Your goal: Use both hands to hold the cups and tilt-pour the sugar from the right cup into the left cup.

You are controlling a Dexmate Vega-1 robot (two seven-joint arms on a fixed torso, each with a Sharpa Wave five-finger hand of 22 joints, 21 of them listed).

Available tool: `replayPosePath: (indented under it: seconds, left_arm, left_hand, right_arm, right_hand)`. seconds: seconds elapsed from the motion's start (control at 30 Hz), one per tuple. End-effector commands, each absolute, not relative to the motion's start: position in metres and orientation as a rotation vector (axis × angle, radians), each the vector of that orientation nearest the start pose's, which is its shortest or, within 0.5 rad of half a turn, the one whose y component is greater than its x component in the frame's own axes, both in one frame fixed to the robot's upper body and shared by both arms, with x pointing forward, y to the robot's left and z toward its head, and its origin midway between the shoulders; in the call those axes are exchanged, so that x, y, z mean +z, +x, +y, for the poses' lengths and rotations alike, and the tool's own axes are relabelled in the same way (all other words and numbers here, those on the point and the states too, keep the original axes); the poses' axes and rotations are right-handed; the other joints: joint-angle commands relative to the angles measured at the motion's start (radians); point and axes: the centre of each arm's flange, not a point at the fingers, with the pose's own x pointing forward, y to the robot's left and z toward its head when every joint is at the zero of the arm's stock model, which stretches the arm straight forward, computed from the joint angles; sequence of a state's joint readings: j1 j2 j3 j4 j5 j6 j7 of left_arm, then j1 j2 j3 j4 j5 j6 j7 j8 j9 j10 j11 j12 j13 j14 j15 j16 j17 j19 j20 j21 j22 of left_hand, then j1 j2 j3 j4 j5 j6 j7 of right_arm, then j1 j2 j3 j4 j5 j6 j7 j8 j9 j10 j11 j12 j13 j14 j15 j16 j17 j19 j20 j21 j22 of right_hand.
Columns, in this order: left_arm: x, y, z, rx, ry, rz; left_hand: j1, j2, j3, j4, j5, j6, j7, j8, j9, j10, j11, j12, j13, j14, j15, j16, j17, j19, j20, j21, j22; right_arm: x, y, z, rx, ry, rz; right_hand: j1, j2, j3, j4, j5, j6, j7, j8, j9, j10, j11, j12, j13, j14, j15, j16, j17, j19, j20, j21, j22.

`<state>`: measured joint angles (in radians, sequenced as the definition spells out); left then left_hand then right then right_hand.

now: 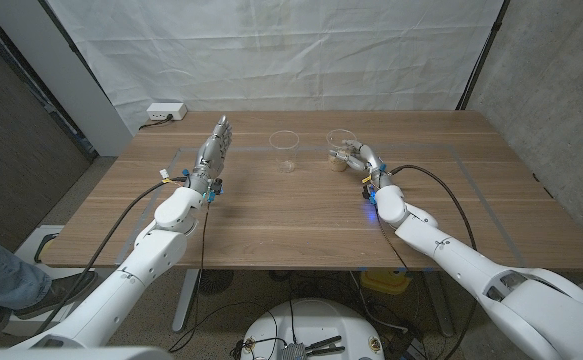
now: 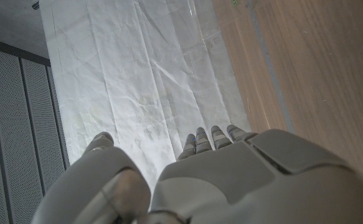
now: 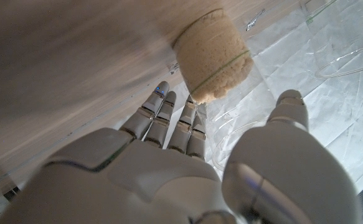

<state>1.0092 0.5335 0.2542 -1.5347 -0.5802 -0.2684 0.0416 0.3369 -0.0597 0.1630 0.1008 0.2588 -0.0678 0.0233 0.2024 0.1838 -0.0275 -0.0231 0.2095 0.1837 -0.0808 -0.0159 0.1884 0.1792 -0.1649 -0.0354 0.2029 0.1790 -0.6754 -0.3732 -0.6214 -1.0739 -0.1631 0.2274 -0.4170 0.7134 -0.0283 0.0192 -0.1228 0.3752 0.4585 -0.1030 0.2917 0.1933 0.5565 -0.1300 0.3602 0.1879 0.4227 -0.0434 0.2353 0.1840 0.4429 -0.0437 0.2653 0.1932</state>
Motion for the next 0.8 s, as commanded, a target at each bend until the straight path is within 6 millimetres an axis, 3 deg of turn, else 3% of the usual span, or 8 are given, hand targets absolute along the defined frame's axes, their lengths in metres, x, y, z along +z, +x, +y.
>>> replayPosePath:
  seconds: [0.03,0.17,0.27,0.3,0.37,0.47,0.57,0.8]
  left_arm:
    - [-0.027,0.607,0.292,-0.170,-0.026,-0.657]
    - [-0.026,0.605,0.291,-0.138,0.001,-0.644]
    - [-0.026,0.604,0.290,-0.117,0.008,-0.652]
    - [-0.026,0.603,0.290,-0.096,0.009,-0.660]
    - [-0.026,0.603,0.290,-0.085,0.014,-0.665]
    - [-0.024,0.600,0.290,-0.044,0.031,-0.692]
    - [-0.024,0.599,0.290,-0.022,0.041,-0.706]
    - [-0.025,0.598,0.289,0.020,0.126,-0.714]
  left_hand:
    - [0.005,-0.003,-0.004,-0.002,-0.002,0.004,0.001,-0.001,0.003,0.002,-0.004,-0.003,0.003,-0.002,0.006,0.000,0.002,-0.031,-0.026,-0.005,0.005]
    - [0.017,0.003,0.000,-0.007,-0.002,0.010,0.000,0.001,0.003,0.008,-0.006,-0.002,0.003,0.007,0.007,0.003,0.001,-0.024,-0.019,-0.002,0.005]
    - [0.075,0.033,0.024,-0.034,-0.003,0.021,0.001,0.006,0.003,0.027,-0.008,0.003,0.003,0.021,0.008,0.005,0.000,-0.009,0.001,0.003,0.003]
    - [0.117,0.051,0.041,-0.053,-0.008,0.029,0.002,0.008,0.003,0.036,-0.006,0.004,0.004,0.031,0.007,0.006,-0.001,-0.004,0.004,0.004,0.003]
    - [0.159,0.057,0.053,-0.077,-0.015,0.046,0.002,0.013,0.004,0.057,-0.010,0.010,0.004,0.049,0.008,0.008,-0.002,0.013,0.008,0.009,0.003]
    - [0.215,0.058,0.064,-0.110,-0.025,0.072,0.002,0.019,0.005,0.090,-0.016,0.016,0.004,0.090,0.008,0.016,-0.002,0.037,0.021,0.014,0.004]
    - [0.255,0.050,0.069,-0.135,-0.032,0.101,0.005,0.026,0.005,0.119,-0.018,0.022,0.005,0.119,0.003,0.019,-0.002,0.053,0.014,0.017,0.004]
    - [0.290,0.027,0.065,-0.162,-0.036,0.112,0.005,0.027,0.006,0.128,-0.011,0.020,0.005,0.132,0.002,0.017,-0.001,0.064,0.013,0.017,0.003]
  right_arm:
    - [-0.054,0.684,-0.197,-0.091,-0.663,-0.674]
    - [-0.051,0.680,-0.197,-0.094,-0.675,-0.686]
    - [-0.049,0.677,-0.199,-0.095,-0.675,-0.699]
    - [-0.048,0.675,-0.199,-0.094,-0.673,-0.704]
    - [-0.047,0.674,-0.199,-0.090,-0.673,-0.704]
    - [-0.046,0.671,-0.200,-0.094,-0.670,-0.708]
    - [-0.046,0.670,-0.201,-0.088,-0.664,-0.712]
    - [-0.046,0.665,-0.202,-0.094,-0.666,-0.715]
  right_hand:
    - [0.021,0.019,0.002,0.001,-0.011,0.059,-0.014,0.010,0.002,0.069,-0.010,0.018,0.001,0.073,-0.095,0.013,0.004,0.059,-0.078,0.020,0.005]
    - [0.028,0.024,0.003,0.000,-0.015,0.069,-0.016,0.009,0.002,0.087,-0.014,0.021,0.001,0.098,-0.101,0.016,0.004,0.077,-0.082,0.026,0.007]
    - [0.030,0.026,0.004,-0.001,-0.016,0.070,-0.016,0.008,0.002,0.088,-0.013,0.021,0.001,0.102,-0.102,0.016,0.004,0.078,-0.082,0.026,0.007]
    - [0.031,0.027,0.005,-0.001,-0.016,0.070,-0.015,0.008,0.002,0.088,-0.012,0.021,0.001,0.102,-0.102,0.016,0.004,0.079,-0.082,0.026,0.007]
    - [0.032,0.028,0.005,-0.001,-0.016,0.070,-0.016,0.008,0.002,0.088,-0.012,0.020,0.001,0.103,-0.101,0.016,0.004,0.079,-0.082,0.027,0.007]
    - [0.035,0.031,0.007,-0.001,-0.017,0.071,-0.016,0.007,0.002,0.088,-0.014,0.019,0.001,0.105,-0.100,0.015,0.005,0.080,-0.082,0.027,0.007]
    - [0.039,0.033,0.008,-0.002,-0.018,0.072,-0.017,0.006,0.002,0.087,-0.016,0.017,0.001,0.103,-0.102,0.012,0.005,0.081,-0.081,0.027,0.008]
    - [0.055,0.038,0.013,-0.008,-0.022,0.065,-0.022,-0.001,0.002,0.081,-0.017,0.011,0.000,0.088,-0.095,0.000,0.004,0.067,-0.074,0.020,0.008]
